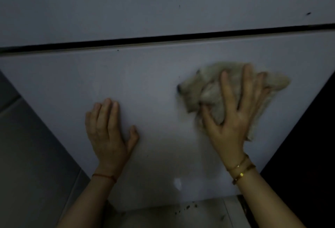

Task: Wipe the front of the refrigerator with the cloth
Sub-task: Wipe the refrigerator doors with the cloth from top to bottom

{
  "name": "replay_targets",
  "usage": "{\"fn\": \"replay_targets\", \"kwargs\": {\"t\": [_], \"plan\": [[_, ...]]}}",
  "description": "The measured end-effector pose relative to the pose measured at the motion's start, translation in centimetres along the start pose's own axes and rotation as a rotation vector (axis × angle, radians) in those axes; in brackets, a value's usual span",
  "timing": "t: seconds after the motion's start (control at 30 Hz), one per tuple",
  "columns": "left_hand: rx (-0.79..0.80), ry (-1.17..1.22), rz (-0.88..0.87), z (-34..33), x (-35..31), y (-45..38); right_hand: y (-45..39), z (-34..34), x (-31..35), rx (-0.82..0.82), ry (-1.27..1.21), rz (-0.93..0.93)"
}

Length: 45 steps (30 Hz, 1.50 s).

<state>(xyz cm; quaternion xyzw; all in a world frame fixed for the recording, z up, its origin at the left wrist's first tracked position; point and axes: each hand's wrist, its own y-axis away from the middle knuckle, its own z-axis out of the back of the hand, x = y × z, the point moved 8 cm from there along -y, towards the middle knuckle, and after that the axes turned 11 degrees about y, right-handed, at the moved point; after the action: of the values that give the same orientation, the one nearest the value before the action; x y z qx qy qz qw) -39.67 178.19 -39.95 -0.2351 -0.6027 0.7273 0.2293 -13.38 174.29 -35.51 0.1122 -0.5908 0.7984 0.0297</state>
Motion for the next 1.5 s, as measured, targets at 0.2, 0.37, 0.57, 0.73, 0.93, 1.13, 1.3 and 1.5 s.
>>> {"fn": "replay_targets", "kwargs": {"t": [0.2,0.37,0.57,0.73,0.93,1.13,1.3,1.5], "plan": [[0.005,0.003,-0.004,-0.1,-0.1,0.0,-1.4,-0.9,6.2,-0.032,0.051,0.180],[0.002,0.011,0.009,0.0,-0.1,-0.1,0.9,-1.2,5.6,0.060,0.079,0.347],[0.017,0.004,0.008,0.0,-0.2,-0.2,-2.0,0.2,0.3,-0.098,0.032,-0.133],[0.026,0.016,0.022,0.1,-0.1,-0.2,3.9,-2.6,6.0,0.042,0.090,0.296],[0.056,0.022,0.025,0.2,0.2,0.8,10.9,-3.2,-1.5,0.211,0.160,0.261],[0.076,0.018,0.071,0.1,0.7,3.5,9.8,-3.6,-1.4,0.094,0.061,0.008],[0.066,-0.016,0.057,0.0,1.2,4.8,15.3,-6.3,4.4,0.141,0.144,0.467],[0.043,-0.020,0.037,-0.1,1.4,5.1,21.2,-6.6,-1.5,0.306,0.160,0.471]]}}
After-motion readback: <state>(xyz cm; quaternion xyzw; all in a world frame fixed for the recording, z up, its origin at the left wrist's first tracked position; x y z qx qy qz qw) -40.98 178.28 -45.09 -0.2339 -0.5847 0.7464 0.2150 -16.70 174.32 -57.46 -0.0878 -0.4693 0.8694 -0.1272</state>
